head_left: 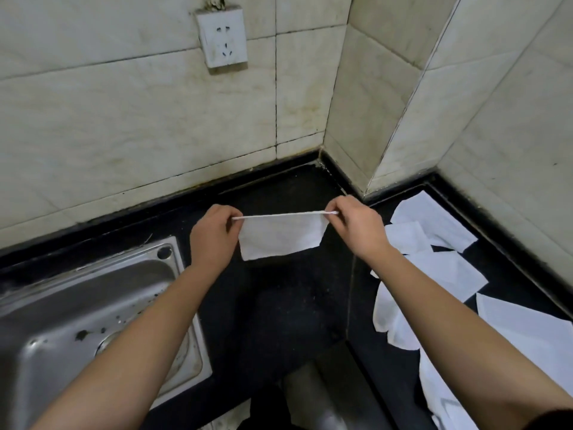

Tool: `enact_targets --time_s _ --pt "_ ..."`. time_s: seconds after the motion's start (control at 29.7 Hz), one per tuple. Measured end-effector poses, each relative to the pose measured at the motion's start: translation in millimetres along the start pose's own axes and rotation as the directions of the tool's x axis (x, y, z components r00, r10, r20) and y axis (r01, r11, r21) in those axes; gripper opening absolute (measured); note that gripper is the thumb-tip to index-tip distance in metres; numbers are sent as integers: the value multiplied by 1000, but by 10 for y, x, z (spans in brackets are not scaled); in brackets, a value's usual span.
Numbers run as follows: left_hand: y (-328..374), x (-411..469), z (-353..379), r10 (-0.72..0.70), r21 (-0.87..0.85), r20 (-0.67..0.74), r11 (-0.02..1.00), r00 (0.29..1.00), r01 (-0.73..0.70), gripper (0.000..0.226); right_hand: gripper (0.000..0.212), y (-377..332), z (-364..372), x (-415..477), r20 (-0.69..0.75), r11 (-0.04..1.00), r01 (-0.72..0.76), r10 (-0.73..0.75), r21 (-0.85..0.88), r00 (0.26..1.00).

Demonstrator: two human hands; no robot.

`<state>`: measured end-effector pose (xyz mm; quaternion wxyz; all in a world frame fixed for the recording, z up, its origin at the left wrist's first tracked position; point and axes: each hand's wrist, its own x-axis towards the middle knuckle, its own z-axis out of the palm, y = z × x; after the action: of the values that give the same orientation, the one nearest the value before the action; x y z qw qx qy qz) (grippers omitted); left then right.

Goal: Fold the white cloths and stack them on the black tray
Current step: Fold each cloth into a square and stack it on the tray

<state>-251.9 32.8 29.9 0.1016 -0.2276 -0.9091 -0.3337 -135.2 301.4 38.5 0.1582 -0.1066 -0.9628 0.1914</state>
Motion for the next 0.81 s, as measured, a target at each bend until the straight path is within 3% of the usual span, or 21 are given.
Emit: enact_targets --time_s 0.1,0.2,0.37,0.5,0.67,0.81 --pt "123 44 -95 56 -43 -88 997 995 -60 5 8 -23 -101 24 -69 1000 13 -12 14 998" --pt "62 -173 -89 78 -33 -54 996 995 -80 10 7 -21 -33 -174 -19 999 27 -27 23 999" --pt "-338 -856 183 109 99 269 985 957 -140 17 8 168 388 -839 299 1000 -22 23 -7 954" --pt "-611 -1428 368 23 183 597 970 802 -163 9 18 219 706 -1396 561 998 -7 36 -54 827" --pt "-714 -1878 453 -5 175 748 966 664 -189 8 24 264 953 -1841 715 998 -22 52 -52 698" --pt "-726 -1849 414 -49 155 741 983 670 -99 5 26 328 925 -1879 697 998 -59 57 -22 715"
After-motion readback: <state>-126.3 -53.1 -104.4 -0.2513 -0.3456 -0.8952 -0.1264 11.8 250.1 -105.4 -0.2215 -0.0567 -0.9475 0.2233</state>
